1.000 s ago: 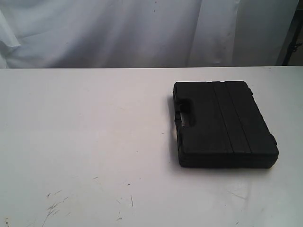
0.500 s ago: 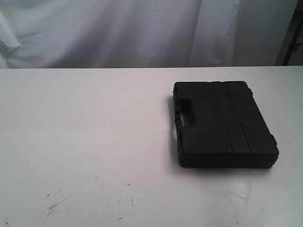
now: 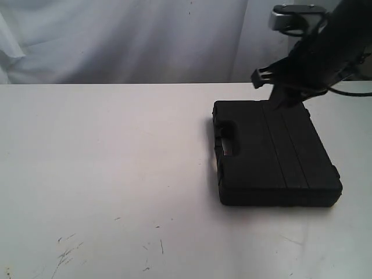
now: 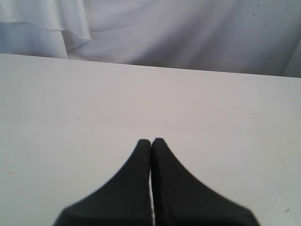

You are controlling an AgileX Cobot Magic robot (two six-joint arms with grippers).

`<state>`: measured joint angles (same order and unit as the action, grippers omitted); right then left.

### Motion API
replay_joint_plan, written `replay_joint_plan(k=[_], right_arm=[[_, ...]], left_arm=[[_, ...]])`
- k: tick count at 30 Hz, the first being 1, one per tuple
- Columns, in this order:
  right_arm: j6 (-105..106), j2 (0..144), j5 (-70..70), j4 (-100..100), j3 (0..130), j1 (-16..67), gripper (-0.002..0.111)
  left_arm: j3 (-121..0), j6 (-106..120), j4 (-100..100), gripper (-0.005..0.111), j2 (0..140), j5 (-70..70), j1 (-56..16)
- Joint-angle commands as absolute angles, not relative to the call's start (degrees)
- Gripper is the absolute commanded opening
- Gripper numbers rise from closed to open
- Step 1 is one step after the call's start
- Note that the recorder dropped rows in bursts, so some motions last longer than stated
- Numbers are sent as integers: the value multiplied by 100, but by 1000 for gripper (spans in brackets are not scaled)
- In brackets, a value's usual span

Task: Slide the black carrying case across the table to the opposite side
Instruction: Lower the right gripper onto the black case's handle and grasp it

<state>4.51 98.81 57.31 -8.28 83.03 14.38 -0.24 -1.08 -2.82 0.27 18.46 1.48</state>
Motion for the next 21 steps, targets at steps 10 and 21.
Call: replay_joint_plan(k=[10,21], right_arm=[[-987,11433,6101,-674,9792,2358,61],[-1833,12888,6811,-322,11415,2484,59]], left_arm=[[0,-144,-284,0,0,1788,136],[0,-144,-284,0,0,1788,136]])
